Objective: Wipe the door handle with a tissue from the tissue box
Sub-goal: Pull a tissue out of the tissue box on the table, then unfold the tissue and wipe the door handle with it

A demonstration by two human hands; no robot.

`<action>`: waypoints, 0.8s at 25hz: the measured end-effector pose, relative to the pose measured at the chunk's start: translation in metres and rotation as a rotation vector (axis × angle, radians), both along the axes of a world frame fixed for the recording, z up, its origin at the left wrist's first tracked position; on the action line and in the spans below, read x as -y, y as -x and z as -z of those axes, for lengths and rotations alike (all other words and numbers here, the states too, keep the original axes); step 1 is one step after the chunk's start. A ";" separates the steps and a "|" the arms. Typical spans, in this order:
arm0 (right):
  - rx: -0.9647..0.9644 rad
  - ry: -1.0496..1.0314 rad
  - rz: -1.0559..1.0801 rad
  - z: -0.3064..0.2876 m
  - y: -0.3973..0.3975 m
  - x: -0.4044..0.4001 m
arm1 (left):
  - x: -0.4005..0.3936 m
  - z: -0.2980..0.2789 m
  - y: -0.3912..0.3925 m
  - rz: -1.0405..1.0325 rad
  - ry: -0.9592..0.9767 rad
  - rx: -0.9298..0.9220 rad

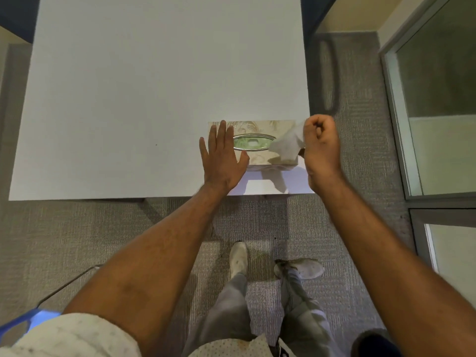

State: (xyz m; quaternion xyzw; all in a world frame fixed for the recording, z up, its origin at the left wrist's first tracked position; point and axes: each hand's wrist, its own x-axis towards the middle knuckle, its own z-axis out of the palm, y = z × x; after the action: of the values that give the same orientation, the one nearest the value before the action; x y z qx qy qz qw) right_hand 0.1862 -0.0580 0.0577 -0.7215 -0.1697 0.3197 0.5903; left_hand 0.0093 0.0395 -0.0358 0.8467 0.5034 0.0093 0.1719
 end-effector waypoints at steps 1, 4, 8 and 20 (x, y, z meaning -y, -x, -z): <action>-0.077 0.004 0.058 -0.004 -0.004 0.007 | 0.006 -0.006 -0.008 -0.040 0.024 0.010; -0.268 -0.035 0.192 -0.027 -0.023 0.039 | 0.044 -0.038 -0.055 -0.140 0.145 0.322; -0.342 -0.103 0.293 -0.057 -0.064 0.104 | 0.114 -0.109 -0.138 -0.094 0.585 0.835; -0.059 -0.123 0.602 -0.137 -0.220 0.376 | 0.339 -0.205 -0.356 0.457 0.842 0.821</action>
State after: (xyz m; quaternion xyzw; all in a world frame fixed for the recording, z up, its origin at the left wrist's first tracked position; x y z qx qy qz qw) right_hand 0.4065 -0.4337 0.1949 -0.6927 0.0499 0.1406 0.7057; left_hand 0.3652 -0.2999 0.1691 0.7199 0.1634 0.0978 0.6674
